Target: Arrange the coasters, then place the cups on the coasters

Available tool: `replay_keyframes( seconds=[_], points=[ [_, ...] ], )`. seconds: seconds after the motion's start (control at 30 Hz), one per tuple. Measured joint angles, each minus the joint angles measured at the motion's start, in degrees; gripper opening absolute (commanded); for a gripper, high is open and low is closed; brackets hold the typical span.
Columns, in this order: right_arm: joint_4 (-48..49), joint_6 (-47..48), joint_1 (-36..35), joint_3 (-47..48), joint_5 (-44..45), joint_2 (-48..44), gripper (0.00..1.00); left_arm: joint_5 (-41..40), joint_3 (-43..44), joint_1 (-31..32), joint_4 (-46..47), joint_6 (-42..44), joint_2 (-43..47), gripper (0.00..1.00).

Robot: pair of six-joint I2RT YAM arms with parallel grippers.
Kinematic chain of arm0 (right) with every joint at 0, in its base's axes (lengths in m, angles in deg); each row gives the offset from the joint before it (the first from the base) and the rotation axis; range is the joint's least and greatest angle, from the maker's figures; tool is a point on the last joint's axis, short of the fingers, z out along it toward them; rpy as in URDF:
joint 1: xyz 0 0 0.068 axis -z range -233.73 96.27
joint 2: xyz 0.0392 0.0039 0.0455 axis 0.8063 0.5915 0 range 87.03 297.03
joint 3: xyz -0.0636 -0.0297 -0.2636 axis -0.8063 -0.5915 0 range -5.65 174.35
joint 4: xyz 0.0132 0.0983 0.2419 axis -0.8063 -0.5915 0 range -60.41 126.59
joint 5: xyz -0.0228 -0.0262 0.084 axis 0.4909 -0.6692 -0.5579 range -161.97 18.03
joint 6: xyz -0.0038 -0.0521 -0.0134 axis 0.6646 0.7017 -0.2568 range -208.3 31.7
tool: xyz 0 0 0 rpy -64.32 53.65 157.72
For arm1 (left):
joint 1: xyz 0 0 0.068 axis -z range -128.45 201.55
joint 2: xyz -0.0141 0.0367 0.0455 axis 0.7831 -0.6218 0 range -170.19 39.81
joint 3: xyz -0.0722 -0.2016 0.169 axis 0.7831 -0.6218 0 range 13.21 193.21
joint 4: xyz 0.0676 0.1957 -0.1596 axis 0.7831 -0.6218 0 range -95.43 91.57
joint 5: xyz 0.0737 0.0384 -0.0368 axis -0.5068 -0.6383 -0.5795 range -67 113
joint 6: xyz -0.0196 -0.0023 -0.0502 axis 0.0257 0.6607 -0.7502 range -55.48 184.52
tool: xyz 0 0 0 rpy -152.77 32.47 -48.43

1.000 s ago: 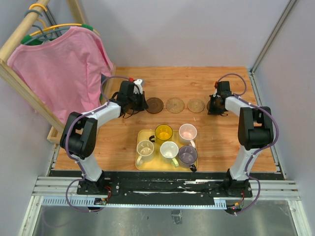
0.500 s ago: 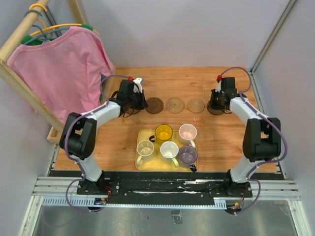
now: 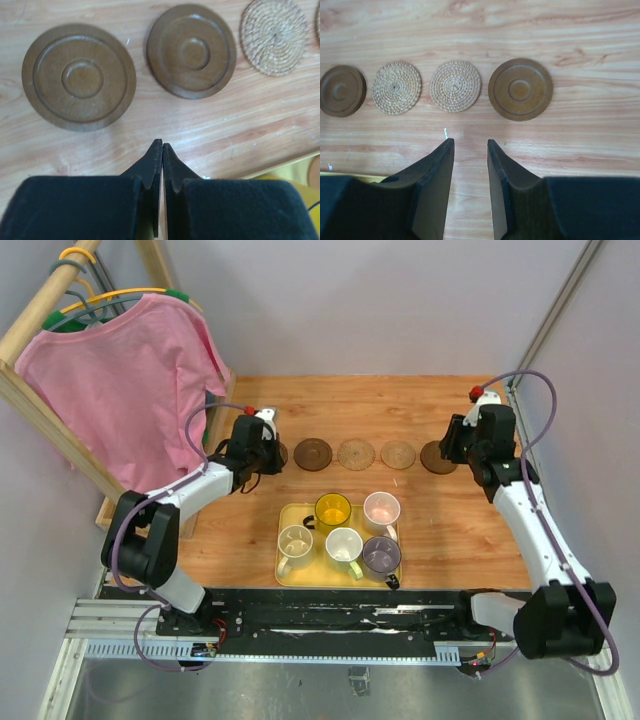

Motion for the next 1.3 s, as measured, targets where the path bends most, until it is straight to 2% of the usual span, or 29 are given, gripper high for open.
replay_keyframes(
  seconds=[0.13,0.5,0.6,0.63,0.67,0.87,0.97,1.0,1.07,1.17,1.3],
  points=[
    [0.04,0.17,-0.02,-1.31,2.97,-6.69,0.41,-2.1,-1.68,-0.37,-1.18,-0.07,-0.09,0.03],
    [-0.55,-0.63,0.0,-3.85,9.31,-14.43,0.71,-2.27,-2.34,-3.67,-1.38,-0.9,-1.86,0.03],
    [-0.33,-0.68,0.13,-4.07,9.77,-15.69,0.82,-2.1,-2.4,-3.65,-1.46,-0.94,-2.82,0.06],
    [-0.24,-0.76,0.2,-4.31,9.79,-16.11,0.88,-2.05,-2.43,-3.65,-1.46,-0.94,-2.99,0.09],
    [-0.09,-0.85,0.24,-4.66,9.81,-16.55,1.0,-1.99,-2.51,-3.65,-1.44,-0.96,-3.1,0.14],
    [0.07,-2.01,0.9,-6.23,11.26,-17.35,0.98,-1.42,-3.39,-3.65,-1.33,-1.09,-3.06,0.38],
    [0.09,-2.49,1.09,-6.64,12.55,-17.46,0.98,-1.16,-3.96,-3.65,-1.05,-1.22,-2.47,0.62],
    [0.09,-2.6,1.09,-6.75,12.98,-17.49,0.98,-1.07,-4.17,-3.65,-1.07,-1.31,-2.05,0.74],
    [0.07,-2.69,1.09,-6.88,13.38,-17.55,0.98,-1.01,-4.66,-3.65,-1.01,-1.55,-0.9,0.88],
    [0.0,-2.82,1.09,-7.17,14.1,-17.57,0.98,-1.2,-5.42,-3.65,-1.03,-1.92,1.51,0.98],
    [-1.31,-3.28,1.09,-7.19,15.41,-17.66,0.98,-1.68,-6.58,-3.65,-0.85,-2.36,5.35,1.0]
  ],
)
